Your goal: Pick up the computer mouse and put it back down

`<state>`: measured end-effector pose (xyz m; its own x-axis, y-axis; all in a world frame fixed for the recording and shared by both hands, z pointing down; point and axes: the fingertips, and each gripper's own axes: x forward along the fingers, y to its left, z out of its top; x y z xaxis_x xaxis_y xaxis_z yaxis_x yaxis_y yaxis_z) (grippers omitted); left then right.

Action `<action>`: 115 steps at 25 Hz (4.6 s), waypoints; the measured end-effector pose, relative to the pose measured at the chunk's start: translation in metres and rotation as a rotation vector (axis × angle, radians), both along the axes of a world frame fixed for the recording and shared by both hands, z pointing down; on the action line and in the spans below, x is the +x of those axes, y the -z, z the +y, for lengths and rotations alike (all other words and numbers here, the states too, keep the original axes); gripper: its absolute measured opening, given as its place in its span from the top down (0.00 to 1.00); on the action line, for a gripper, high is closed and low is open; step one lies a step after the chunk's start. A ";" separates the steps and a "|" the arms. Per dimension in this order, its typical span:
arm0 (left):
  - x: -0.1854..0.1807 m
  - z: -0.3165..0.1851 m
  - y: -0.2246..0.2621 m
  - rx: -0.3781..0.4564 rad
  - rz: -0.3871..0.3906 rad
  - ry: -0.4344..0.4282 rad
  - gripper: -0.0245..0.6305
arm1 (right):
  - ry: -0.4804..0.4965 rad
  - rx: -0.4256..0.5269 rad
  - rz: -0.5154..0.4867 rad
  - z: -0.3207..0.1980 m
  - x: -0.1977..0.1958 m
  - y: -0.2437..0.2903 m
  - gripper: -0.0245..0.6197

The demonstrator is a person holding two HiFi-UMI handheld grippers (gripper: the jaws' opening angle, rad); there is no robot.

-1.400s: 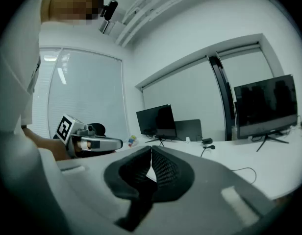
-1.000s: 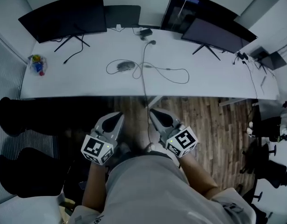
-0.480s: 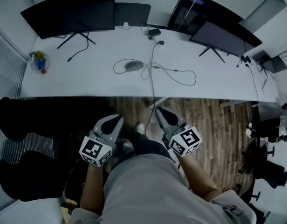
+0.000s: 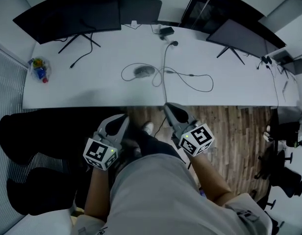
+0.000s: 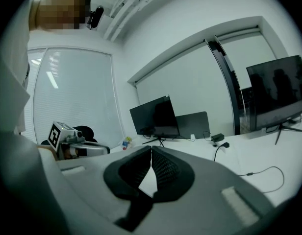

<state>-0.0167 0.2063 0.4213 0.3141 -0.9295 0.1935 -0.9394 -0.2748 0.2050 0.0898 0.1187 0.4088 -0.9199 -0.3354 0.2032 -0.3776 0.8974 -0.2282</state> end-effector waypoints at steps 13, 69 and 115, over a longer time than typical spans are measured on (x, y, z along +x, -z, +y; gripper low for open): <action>-0.043 -0.123 -0.016 -0.057 -0.037 -0.017 0.95 | 0.021 -0.036 0.013 -0.109 -0.035 -0.014 0.96; -0.014 -0.299 -0.283 -0.404 -0.482 -0.613 0.46 | -0.559 -0.233 0.234 -0.158 0.047 -0.066 0.96; -0.135 -0.261 -0.083 -0.258 -0.256 -0.184 0.48 | -0.201 -0.088 0.106 -0.184 -0.077 -0.021 0.96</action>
<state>-0.1518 -0.0548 0.5046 0.3817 -0.7730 0.5067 -0.9092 -0.4127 0.0554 0.0129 -0.0650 0.4298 -0.8085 -0.4863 0.3315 -0.5725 0.7804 -0.2515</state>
